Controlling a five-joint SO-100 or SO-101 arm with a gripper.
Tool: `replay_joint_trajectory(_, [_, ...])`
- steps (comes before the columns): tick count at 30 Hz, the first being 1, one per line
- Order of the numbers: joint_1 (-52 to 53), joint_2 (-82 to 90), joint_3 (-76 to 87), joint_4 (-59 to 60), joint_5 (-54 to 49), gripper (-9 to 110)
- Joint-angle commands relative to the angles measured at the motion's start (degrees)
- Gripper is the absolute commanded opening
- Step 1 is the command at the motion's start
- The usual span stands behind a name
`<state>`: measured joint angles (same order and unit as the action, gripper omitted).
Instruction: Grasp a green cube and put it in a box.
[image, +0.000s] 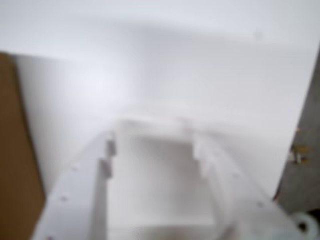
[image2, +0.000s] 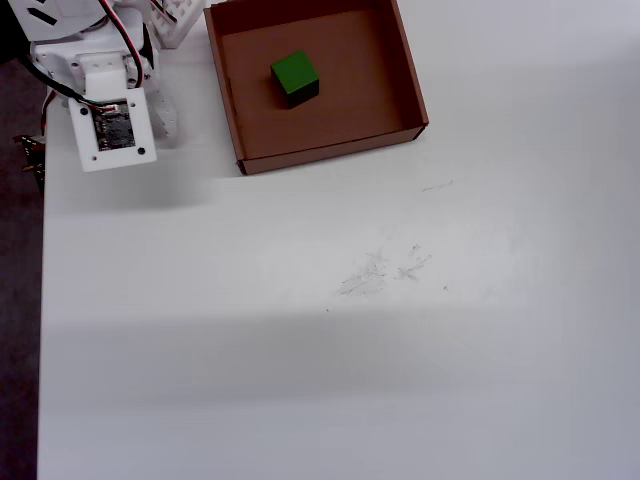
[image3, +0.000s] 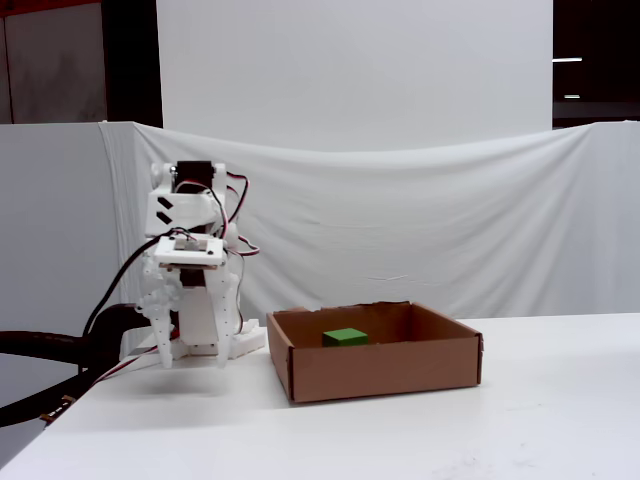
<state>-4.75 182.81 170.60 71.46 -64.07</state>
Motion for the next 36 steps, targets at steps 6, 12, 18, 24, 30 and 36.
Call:
replay_joint_trajectory(6, [-0.3,-0.4,-0.3,-0.1,0.4,21])
replay_joint_trajectory(12, [-0.3,-0.4,-0.3,-0.2,0.6,21])
replay_joint_trajectory(18, [-0.3,-0.4,-0.3,-0.2,0.8,21])
replay_joint_trajectory(24, [-0.3,-0.4,-0.3,-0.2,1.1,21])
replay_joint_trajectory(30, [-0.3,-0.4,-0.3,-0.2,1.2,21])
replay_joint_trajectory(36, [-0.3,-0.4,-0.3,-0.3,1.5,21])
